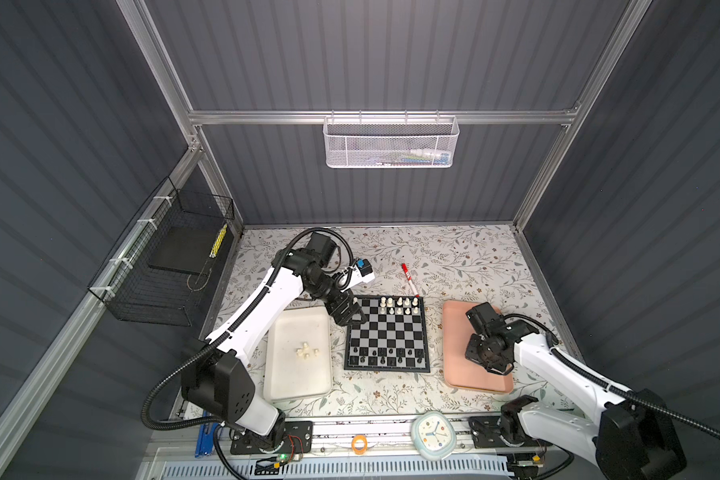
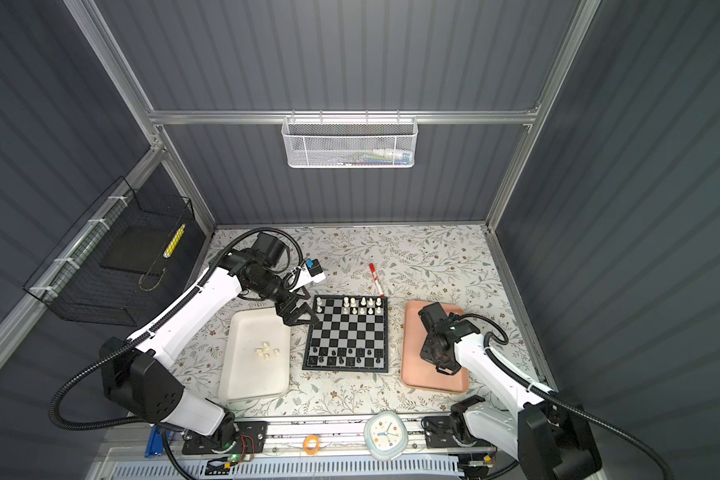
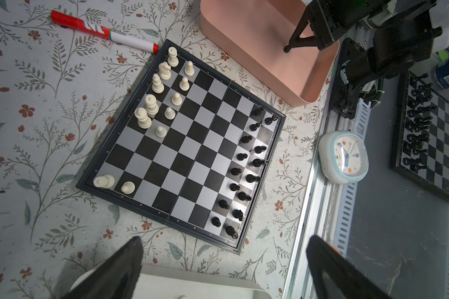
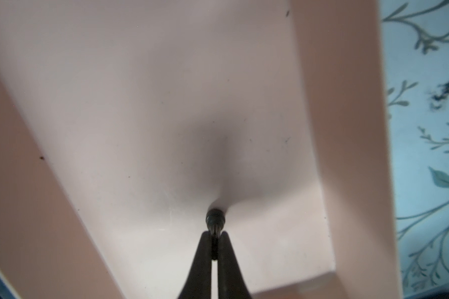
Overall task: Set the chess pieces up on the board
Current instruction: 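Close the right gripper on the last black piece, then lift the black piece from the pink tray with the right gripper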
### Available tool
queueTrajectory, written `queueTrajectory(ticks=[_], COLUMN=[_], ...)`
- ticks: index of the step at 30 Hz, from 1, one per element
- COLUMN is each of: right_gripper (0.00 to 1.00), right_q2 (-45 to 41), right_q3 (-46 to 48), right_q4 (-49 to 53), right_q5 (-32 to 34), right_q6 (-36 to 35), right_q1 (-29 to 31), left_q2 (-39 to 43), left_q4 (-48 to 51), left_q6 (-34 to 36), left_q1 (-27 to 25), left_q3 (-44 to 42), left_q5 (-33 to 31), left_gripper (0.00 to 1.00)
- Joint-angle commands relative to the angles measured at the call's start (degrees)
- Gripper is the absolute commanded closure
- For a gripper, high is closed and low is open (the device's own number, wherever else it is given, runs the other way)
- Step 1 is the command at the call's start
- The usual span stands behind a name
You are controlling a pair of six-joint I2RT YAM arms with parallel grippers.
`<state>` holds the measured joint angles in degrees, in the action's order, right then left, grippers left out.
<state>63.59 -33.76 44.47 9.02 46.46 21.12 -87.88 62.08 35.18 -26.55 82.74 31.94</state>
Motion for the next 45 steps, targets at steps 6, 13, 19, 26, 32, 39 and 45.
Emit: queueTrajectory(ticks=[6,13,19,26,32,39,45], right_gripper=[0.98,0.99,0.99,1.00,1.00,1.00,1.00], right_q2=[-0.1,0.2,0.2,2.8,4.8,6.1,5.6], right_q3=[-2.6,-3.6,-4.1,-6.4,-8.8,-10.7,-11.4], right_q4=[1.6,2.0,2.4,3.5,4.8,5.2,5.4], right_q5=[0.1,0.1,0.1,0.5,1.9,2.4,2.4], right_q6=[-1.0,-1.4,-1.6,-1.8,-1.6,-1.2,-1.2], right_q1=[1.0,2.1,3.1,5.8,9.2,11.7,13.0], left_q2=[0.8,0.9,0.8,0.5,0.5,0.2,0.0], left_q4=[0.8,0.8,0.8,0.7,0.6,0.7,-0.1], left_q6=[0.4,0.4,0.4,0.4,0.5,0.5,-0.1], left_q1=[-0.3,-0.3,-0.2,-0.3,-0.2,-0.3,-0.2], left_q3=[-0.4,-0.4,-0.4,-0.5,-0.8,-1.0,-3.3], left_q5=[0.1,0.0,0.0,-0.2,-0.3,0.0,2.4], left_gripper=[0.01,0.01,0.01,0.01,0.01,0.00,0.01])
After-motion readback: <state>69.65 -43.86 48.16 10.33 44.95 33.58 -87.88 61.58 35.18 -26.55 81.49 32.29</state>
